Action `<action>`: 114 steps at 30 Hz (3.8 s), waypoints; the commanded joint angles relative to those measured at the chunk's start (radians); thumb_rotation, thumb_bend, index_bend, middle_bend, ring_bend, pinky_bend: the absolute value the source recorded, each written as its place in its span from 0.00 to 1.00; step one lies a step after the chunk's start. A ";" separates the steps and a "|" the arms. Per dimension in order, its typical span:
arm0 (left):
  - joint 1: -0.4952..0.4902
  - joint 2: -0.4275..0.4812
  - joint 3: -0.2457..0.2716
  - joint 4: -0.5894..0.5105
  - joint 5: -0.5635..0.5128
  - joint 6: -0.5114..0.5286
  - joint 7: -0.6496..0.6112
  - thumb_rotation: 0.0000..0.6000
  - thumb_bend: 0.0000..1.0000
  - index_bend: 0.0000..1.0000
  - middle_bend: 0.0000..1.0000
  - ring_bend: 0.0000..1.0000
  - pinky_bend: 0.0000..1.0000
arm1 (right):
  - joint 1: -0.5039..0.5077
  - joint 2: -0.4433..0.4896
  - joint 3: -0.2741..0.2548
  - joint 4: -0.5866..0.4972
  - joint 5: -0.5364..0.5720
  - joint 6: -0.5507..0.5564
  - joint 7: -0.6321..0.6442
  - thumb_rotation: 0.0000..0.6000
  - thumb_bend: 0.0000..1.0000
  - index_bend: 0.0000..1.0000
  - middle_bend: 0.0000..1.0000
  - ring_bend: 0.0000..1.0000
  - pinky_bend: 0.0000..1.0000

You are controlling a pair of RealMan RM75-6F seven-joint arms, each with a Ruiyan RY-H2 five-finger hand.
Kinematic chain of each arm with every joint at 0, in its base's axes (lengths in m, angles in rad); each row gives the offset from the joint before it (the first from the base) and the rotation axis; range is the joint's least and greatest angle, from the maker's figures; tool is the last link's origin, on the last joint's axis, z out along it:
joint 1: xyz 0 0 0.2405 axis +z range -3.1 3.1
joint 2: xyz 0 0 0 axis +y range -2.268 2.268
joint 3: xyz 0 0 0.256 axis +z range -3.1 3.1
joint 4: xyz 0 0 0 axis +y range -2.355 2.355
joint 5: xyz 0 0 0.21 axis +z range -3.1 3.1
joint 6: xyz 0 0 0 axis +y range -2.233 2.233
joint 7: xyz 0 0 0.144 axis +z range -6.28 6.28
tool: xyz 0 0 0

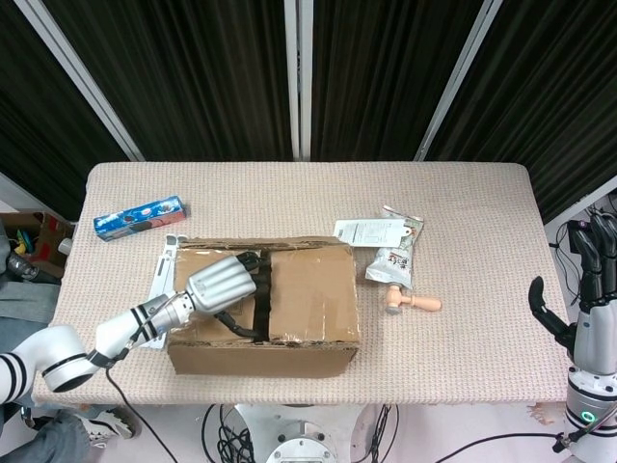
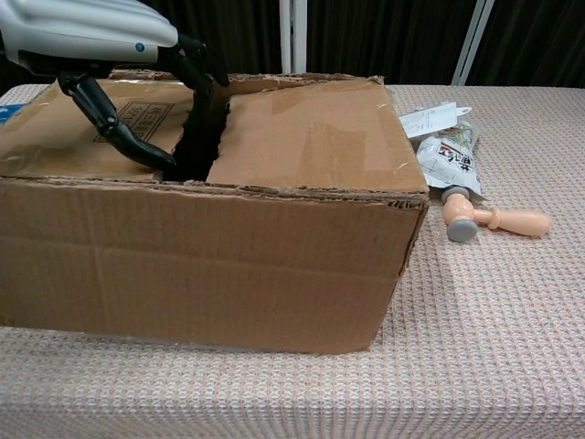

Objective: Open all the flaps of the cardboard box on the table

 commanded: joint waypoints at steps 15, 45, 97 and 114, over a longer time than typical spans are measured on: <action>-0.017 0.117 -0.029 -0.099 0.018 0.036 0.054 0.33 0.18 0.55 0.52 0.14 0.21 | -0.001 0.006 0.006 -0.007 0.000 0.007 0.008 1.00 0.38 0.00 0.01 0.00 0.00; 0.105 0.540 -0.060 -0.352 -0.050 -0.030 0.360 0.32 0.21 0.58 0.55 0.15 0.20 | 0.019 -0.007 -0.002 -0.026 -0.028 -0.016 0.003 1.00 0.36 0.00 0.01 0.00 0.00; 0.826 0.209 0.048 0.059 -0.186 0.712 -0.147 0.29 0.08 0.07 0.10 0.10 0.22 | 0.662 0.130 0.093 -0.248 0.089 -1.032 0.008 1.00 0.83 0.21 0.21 0.00 0.00; 0.862 0.145 0.044 0.150 -0.177 0.716 -0.185 0.27 0.08 0.07 0.10 0.10 0.22 | 1.263 -0.147 0.059 0.000 0.765 -1.377 -0.376 1.00 1.00 0.35 0.26 0.00 0.00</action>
